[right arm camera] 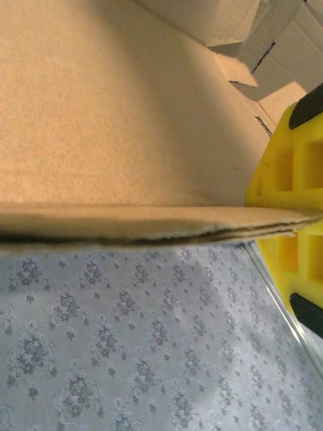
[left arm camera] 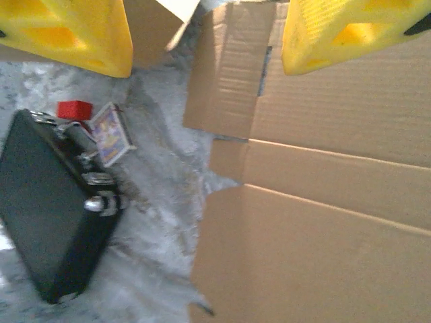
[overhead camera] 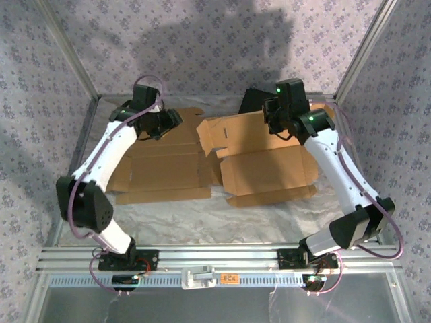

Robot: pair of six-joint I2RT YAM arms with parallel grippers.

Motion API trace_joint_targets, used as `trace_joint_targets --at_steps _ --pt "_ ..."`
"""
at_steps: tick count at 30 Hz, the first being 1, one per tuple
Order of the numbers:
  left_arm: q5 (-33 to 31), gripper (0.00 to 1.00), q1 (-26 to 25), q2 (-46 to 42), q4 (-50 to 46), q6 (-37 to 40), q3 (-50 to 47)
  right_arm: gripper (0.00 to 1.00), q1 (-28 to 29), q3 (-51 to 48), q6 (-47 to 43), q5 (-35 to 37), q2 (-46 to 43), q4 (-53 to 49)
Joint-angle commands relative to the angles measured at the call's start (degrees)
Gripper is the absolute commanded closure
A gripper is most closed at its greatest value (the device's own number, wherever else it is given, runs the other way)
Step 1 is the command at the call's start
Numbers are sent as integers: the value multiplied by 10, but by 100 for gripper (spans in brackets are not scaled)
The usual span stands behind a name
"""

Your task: Fold the paper box

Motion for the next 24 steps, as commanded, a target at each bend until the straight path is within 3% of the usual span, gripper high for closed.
trace_joint_targets --at_steps 1,3,9,17,24 --pt "53 45 -6 -34 25 -24 -38 100 -18 -5 46 -22 -12 53" --pt "80 59 2 -39 70 -43 -93 100 -29 -12 54 -33 -8 57" --pt "165 80 23 -38 320 -148 -264 100 -57 -44 87 -58 -18 57" --pt "220 81 -1 59 555 -223 -303 100 -97 -56 111 -77 -33 72" --pt "227 80 -27 133 681 -293 -303 100 -125 -60 141 -107 -31 90"
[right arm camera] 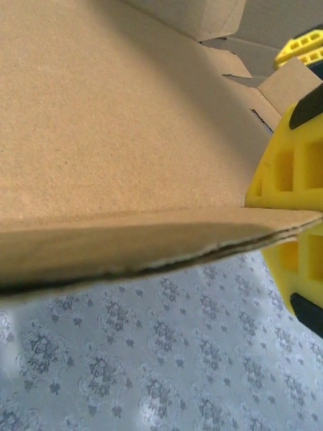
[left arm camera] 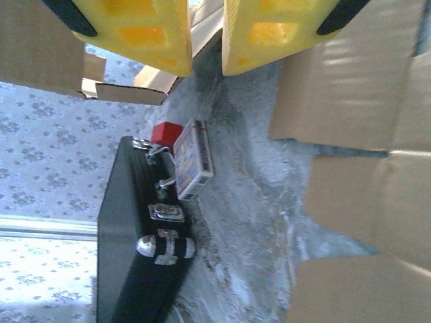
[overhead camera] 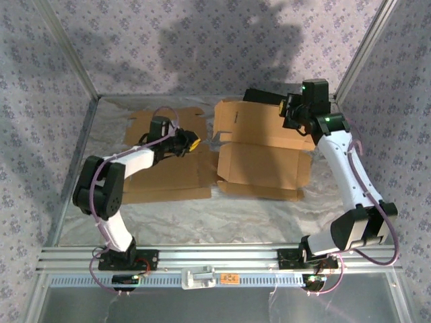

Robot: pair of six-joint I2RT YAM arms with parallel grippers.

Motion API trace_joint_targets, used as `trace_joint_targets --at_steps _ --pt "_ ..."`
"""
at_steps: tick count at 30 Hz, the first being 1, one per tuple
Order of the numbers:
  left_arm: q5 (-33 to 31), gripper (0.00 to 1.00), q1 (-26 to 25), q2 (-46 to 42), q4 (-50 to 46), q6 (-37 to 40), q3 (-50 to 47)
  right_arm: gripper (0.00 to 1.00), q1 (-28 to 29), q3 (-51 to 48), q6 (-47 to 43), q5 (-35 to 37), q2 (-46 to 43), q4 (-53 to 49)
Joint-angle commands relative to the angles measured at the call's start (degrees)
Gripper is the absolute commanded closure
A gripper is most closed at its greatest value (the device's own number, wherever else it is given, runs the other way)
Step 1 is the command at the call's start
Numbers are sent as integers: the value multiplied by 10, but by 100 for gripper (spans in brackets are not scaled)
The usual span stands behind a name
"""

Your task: Fold the paper box

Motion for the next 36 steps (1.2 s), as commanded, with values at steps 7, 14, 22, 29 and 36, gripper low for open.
trace_joint_targets --at_steps 7,14,22,29,36 --pt "22 81 -28 94 189 -96 37 100 -20 3 31 -24 -10 18" --pt "31 80 -40 137 229 -121 77 100 -22 7 34 -31 -4 22" --pt "34 77 -61 134 249 -127 72 100 -26 1 43 -38 5 43" --pt "4 74 -70 112 305 -144 44 100 -28 -5 49 -39 12 56" --pt "-1 67 -89 87 264 -98 41 100 -27 -23 60 -41 14 70"
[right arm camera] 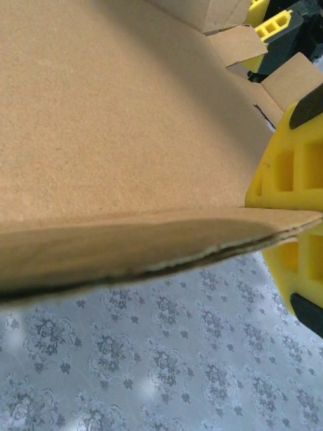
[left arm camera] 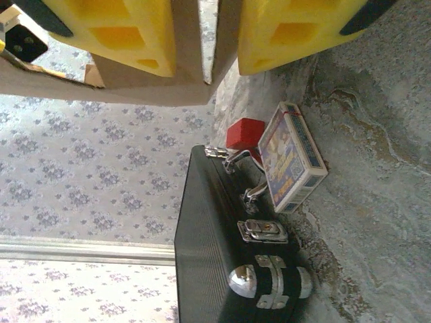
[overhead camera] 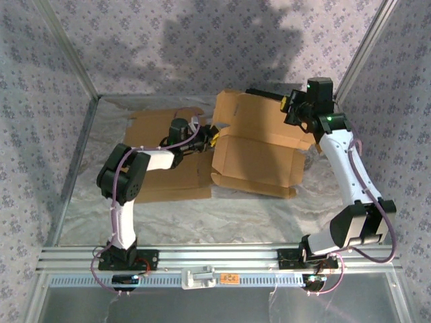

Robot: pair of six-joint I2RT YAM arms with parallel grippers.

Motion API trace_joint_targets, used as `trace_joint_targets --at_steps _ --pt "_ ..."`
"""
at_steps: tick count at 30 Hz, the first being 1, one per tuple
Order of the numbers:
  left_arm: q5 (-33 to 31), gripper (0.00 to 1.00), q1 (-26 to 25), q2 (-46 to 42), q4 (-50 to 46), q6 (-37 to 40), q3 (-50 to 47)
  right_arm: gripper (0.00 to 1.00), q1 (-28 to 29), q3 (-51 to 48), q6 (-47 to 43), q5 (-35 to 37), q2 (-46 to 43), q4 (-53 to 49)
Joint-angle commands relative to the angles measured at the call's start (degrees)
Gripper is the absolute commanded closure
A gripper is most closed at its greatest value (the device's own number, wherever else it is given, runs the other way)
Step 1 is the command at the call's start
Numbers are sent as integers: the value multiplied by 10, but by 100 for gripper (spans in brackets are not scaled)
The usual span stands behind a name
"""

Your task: Fold the paper box

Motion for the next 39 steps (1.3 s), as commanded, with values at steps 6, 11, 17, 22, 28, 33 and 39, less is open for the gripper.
trace_joint_targets --at_steps 6,11,17,22,28,33,39 --pt "-17 61 -30 -61 -74 106 4 100 0 -23 28 -6 4 33" --pt "-19 58 -41 -61 -120 142 13 100 5 -25 28 -16 8 36" --pt "-37 57 -41 -80 -189 179 14 100 10 -36 23 -15 3 36" --pt "-64 52 -34 -133 -331 237 23 100 7 -47 -32 -6 -4 39" --pt "-66 46 -19 -204 -430 261 -45 100 15 -77 -108 -5 -3 84" --pt "-54 45 7 -259 -482 280 -84 100 30 -103 -155 8 -14 85" --pt "-61 46 29 -272 -571 313 -69 100 36 -136 -184 22 -38 83"
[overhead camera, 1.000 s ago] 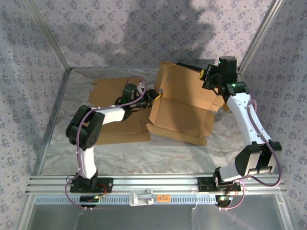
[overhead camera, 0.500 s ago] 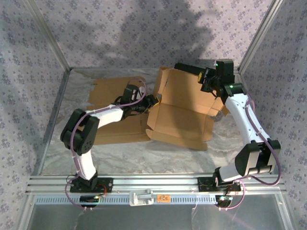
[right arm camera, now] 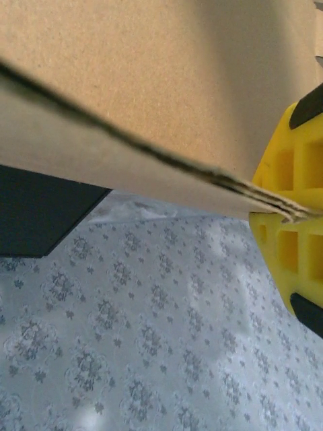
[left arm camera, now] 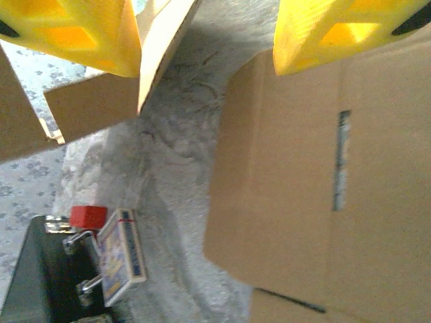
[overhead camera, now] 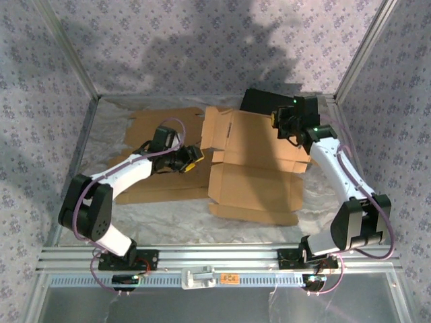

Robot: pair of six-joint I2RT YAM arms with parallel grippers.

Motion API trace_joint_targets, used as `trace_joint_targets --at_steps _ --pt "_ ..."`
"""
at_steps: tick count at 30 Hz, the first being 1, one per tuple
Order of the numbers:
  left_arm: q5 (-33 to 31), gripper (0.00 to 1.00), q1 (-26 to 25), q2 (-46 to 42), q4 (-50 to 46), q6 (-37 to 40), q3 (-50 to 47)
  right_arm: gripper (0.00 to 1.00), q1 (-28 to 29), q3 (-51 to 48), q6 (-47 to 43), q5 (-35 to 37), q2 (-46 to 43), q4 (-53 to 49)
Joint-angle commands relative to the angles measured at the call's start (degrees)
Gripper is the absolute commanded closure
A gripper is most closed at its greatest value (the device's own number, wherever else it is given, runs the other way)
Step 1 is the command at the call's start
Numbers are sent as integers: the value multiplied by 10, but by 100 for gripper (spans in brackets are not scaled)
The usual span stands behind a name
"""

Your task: Fold the paper box

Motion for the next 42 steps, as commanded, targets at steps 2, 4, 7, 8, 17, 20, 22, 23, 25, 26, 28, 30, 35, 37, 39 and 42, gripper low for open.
trace_joint_targets --at_steps 2,4,7,8,17,20,22,23,25,26,28,30,35,37,39,42 --pt "-5 48 8 -7 -84 29 22 100 2 -17 -52 18 -31 4" --pt "-10 51 6 2 -89 24 20 100 4 -25 -72 22 -36 15" --pt "-28 55 6 18 -92 6 2 100 2 -34 -109 16 -40 61" --pt "-31 56 6 25 -85 -3 -5 100 -1 -34 -114 10 -39 67" --pt "-111 63 49 62 -138 10 -26 100 23 -62 -82 50 -72 7" --pt "-124 64 78 63 -164 50 -28 100 41 -82 -58 77 -97 -4" --pt "-131 64 98 65 -184 79 -25 100 52 -106 -31 80 -107 19" --pt "-136 64 109 67 -197 91 -23 100 62 -118 -17 82 -108 32" --pt "-143 64 132 70 -211 119 -16 100 83 -130 5 83 -105 47" --pt "-145 64 142 72 -215 128 -14 100 93 -133 13 86 -103 51" --pt "-153 64 161 82 -226 150 -5 100 116 -134 28 99 -102 51" --pt "-144 64 173 91 -225 166 5 100 132 -131 39 110 -101 47" --pt "-122 60 157 89 -216 180 45 100 136 -141 32 112 -90 72" --pt "-125 59 141 84 -226 179 66 100 128 -157 11 99 -83 112" --pt "-129 57 129 74 -230 170 80 100 121 -165 -10 90 -78 140" --pt "-143 55 114 48 -229 156 93 100 112 -179 -37 66 -66 175"
